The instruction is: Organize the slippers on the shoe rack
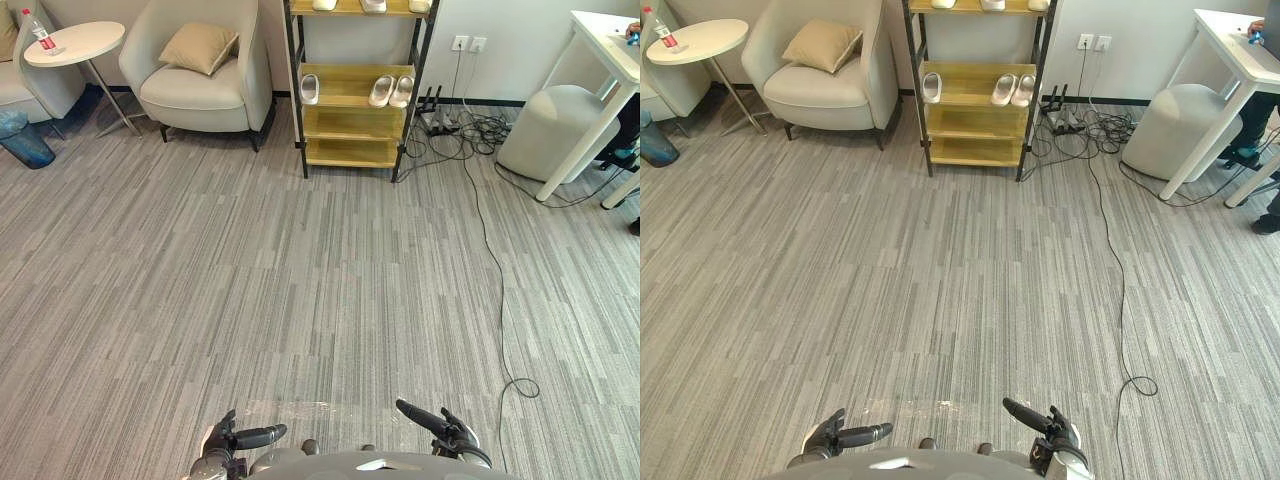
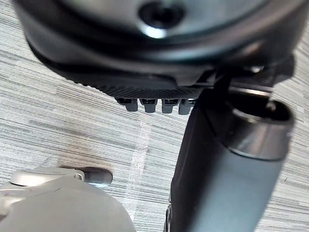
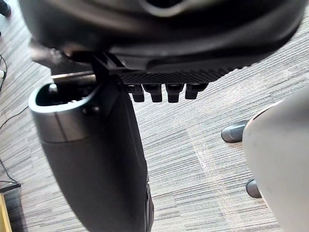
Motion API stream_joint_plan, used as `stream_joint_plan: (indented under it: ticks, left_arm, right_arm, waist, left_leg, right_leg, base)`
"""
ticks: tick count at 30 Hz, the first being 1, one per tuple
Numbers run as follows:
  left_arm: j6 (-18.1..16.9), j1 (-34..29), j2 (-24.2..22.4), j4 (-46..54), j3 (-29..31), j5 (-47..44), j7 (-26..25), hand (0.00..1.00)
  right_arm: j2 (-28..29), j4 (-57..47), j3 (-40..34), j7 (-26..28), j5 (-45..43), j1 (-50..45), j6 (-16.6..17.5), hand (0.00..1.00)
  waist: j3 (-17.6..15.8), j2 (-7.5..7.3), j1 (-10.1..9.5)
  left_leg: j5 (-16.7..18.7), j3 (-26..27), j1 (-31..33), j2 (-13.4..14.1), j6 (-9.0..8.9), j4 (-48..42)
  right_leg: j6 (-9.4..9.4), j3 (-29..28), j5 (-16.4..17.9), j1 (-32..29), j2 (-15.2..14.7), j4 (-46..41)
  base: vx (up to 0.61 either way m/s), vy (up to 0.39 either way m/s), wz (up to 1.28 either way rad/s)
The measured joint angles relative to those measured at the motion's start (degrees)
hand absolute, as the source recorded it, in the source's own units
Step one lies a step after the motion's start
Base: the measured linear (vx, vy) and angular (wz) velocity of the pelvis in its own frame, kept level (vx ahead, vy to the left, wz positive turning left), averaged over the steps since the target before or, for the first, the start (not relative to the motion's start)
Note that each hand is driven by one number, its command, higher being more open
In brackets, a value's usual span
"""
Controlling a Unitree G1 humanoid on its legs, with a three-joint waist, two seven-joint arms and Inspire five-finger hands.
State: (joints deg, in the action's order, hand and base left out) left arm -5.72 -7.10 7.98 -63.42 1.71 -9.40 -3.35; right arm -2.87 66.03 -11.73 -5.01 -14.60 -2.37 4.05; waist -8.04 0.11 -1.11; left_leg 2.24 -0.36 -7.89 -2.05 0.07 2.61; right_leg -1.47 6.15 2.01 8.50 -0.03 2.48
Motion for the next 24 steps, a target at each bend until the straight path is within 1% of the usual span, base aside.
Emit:
stream_joint_plan:
  ticks: [6, 16, 24]
  left_arm:
    - [0.0, 0.1, 0.0, -0.1, 0.0, 0.1, 0.0, 1.0]
    - [0.0, 0.6, 0.1, -0.9, -0.2, 0.7, 0.1, 1.0]
    - [0.0, 0.6, 0.3, -0.9, -0.2, 0.7, 0.1, 1.0]
  right_arm:
    - [0.0, 0.0, 0.1, 0.0, 0.0, 0.0, 0.0, 1.0]
    - [0.0, 0.0, 0.2, 0.0, 0.0, 0.0, 0.0, 1.0]
    - [-0.2, -0.1, 1.8, 0.2, 0.0, 0.0, 0.0, 1.0]
  waist:
    - [0.0, -0.06, -0.01]
    - [-0.1, -0.07, -0.06]
    - [0.0, -0.33, -0.13]
  left_leg:
    - [0.0, 0.8, -0.6, 0.0, -0.03, 0.2]
    - [0.1, 1.7, -0.8, 0.0, -0.1, 0.2]
    - [0.1, 2.5, -0.8, 0.1, -0.08, 0.2]
  right_leg:
    - [-0.52, -0.3, -0.4, 0.6, 0.0, 0.7]
    - [-0.34, -1.3, -1.0, 0.6, 0.0, 1.2]
    - [0.02, -1.7, -1.4, 0.7, 0.1, 2.0]
  base:
    - [-0.01, -0.001, -0.04]
    - [-0.02, -0.005, -0.06]
    - [-0.02, -0.008, -0.05]
